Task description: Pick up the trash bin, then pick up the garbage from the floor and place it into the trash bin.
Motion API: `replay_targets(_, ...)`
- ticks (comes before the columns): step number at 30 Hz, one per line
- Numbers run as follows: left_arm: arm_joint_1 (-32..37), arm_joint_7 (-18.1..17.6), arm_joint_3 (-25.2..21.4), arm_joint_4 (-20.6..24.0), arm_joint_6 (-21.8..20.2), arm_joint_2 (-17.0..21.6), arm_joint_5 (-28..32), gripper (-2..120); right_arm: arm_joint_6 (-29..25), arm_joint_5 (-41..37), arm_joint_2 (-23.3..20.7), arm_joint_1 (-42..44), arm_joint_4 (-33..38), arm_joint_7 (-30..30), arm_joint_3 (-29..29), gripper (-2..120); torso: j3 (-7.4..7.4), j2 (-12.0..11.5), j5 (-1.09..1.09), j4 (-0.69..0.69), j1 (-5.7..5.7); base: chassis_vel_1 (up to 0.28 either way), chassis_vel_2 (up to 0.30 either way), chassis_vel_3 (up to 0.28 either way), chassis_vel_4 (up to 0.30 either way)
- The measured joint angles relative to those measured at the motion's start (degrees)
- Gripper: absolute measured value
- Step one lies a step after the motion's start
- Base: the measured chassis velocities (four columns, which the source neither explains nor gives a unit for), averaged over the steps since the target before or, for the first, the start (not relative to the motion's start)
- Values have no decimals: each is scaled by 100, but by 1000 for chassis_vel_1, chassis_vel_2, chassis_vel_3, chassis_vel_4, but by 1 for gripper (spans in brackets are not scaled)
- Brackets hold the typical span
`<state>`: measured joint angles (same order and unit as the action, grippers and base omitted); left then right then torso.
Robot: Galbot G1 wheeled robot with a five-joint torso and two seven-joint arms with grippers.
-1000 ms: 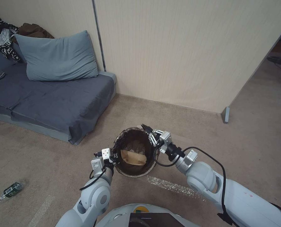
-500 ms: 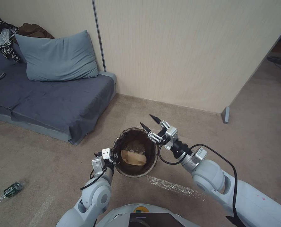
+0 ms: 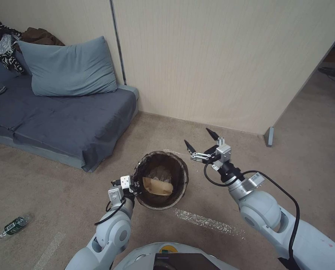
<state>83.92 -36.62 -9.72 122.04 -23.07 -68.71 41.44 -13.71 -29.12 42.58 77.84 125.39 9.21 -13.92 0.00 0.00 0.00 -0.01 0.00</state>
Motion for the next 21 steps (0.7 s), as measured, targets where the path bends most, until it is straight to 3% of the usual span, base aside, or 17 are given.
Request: replay_targets(21,56,26,-90,101,29,86,-16,0,13,530,599,697,-130,548,-511,100,0,0,-1,1,0,0,0,0,0)
